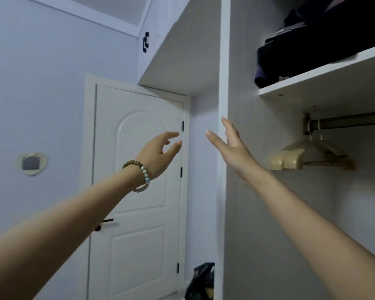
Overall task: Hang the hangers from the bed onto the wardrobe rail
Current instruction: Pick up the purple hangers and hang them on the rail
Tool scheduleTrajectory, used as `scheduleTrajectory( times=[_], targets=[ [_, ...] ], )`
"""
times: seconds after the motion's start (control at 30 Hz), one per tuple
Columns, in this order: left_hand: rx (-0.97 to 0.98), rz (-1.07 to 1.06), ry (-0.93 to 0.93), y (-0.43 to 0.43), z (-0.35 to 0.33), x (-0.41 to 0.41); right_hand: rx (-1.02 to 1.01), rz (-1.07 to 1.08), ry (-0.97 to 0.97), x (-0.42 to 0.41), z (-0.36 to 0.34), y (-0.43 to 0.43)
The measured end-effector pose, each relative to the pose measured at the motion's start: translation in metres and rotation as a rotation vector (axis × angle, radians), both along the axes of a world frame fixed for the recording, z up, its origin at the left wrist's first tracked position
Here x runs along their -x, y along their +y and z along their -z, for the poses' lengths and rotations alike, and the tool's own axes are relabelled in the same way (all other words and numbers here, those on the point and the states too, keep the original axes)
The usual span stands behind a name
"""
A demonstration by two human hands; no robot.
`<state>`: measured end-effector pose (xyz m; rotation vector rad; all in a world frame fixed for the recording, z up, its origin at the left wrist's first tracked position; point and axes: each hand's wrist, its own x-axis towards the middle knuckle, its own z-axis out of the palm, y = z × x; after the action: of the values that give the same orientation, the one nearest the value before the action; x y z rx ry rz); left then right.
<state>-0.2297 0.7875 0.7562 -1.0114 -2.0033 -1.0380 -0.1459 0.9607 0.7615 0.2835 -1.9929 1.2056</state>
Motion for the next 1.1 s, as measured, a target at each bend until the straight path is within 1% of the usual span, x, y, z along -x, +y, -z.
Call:
scheduleTrajectory(
  times=[0.1, 0.2, 0.37, 0.5, 0.7, 0.8, 0.9, 1.0, 1.1],
  targets=[
    [0.004, -0.084, -0.073, -0.091, 0.024, 0.007, -0.064, -0.101, -0.082, 0.018, 0.017, -0.075],
    [0.016, -0.216, -0.165, -0.189, 0.056, 0.01, -0.175, -0.198, -0.155, 0.044, 0.042, -0.155],
    [0.143, -0.506, -0.36, -0.356, 0.13, -0.002, -0.356, -0.388, -0.332, 0.086, 0.103, -0.305],
    [0.178, -0.7, -0.551, -0.482, 0.21, -0.024, -0.468, -0.538, -0.458, 0.11, 0.174, -0.431],
    [0.147, -0.901, -0.887, -0.634, 0.353, -0.071, -0.544, -0.749, -0.658, 0.119, 0.317, -0.598],
    [0.095, -0.979, -1.046, -0.69, 0.422, -0.103, -0.559, -0.818, -0.755, 0.108, 0.395, -0.663],
    [-0.012, -1.061, -1.181, -0.736, 0.495, -0.133, -0.593, -0.889, -0.837, 0.091, 0.471, -0.713],
    [-0.118, -1.111, -1.331, -0.765, 0.564, -0.161, -0.679, -0.982, -0.927, 0.072, 0.545, -0.75],
    [-0.271, -1.151, -1.415, -0.779, 0.626, -0.183, -0.694, -1.026, -1.002, 0.055, 0.609, -0.777]
  ],
)
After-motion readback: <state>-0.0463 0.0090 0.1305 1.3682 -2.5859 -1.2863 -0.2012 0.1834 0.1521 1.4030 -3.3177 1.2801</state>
